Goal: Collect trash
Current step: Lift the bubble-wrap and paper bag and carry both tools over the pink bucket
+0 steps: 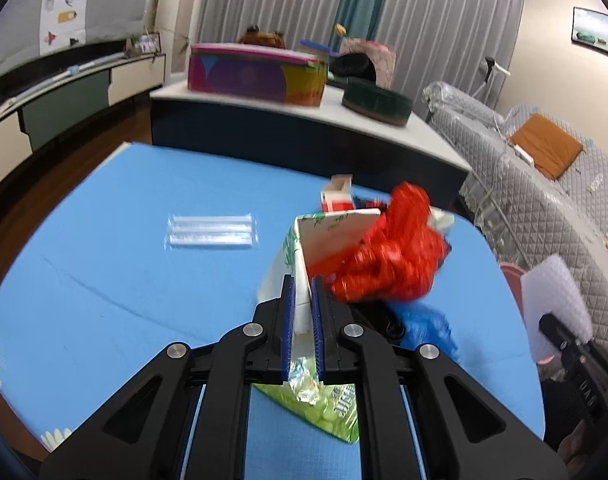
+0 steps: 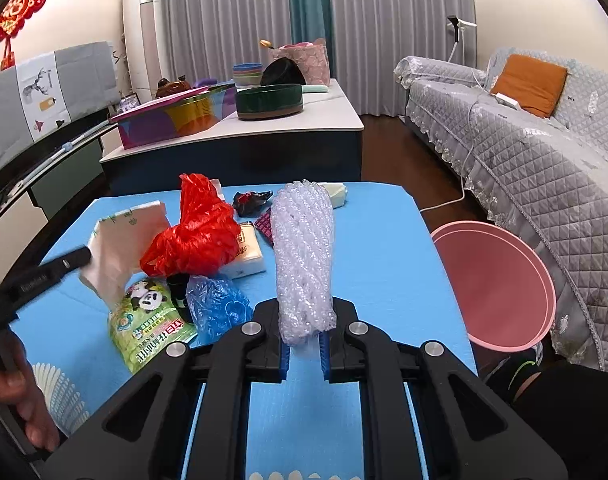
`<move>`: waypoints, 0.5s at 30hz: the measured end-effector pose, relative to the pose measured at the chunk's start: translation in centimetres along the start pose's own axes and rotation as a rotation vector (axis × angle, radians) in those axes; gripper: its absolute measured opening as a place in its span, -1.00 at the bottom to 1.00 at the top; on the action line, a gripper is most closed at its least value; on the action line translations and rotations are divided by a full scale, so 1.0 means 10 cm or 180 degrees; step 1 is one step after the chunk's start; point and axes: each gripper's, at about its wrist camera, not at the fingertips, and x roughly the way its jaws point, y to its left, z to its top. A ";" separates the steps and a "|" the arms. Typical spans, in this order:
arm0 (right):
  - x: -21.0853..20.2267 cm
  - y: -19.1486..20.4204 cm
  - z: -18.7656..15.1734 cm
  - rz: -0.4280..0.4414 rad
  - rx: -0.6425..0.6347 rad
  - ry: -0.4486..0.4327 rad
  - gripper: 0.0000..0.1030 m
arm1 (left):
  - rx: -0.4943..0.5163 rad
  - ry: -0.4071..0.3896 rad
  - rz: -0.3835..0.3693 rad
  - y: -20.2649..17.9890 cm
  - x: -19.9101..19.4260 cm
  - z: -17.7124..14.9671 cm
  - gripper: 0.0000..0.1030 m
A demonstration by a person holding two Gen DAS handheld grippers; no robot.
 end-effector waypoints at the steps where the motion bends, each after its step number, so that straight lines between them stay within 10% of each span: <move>1: 0.00 0.00 0.00 0.0007 0.0006 0.0004 -0.77 | 0.0008 0.0032 0.0007 0.00 0.02 -0.02 -0.83; 15: 0.08 0.00 0.00 0.0052 0.0054 0.0056 -0.76 | 0.0086 0.0159 0.0302 -0.03 0.17 -0.07 -0.24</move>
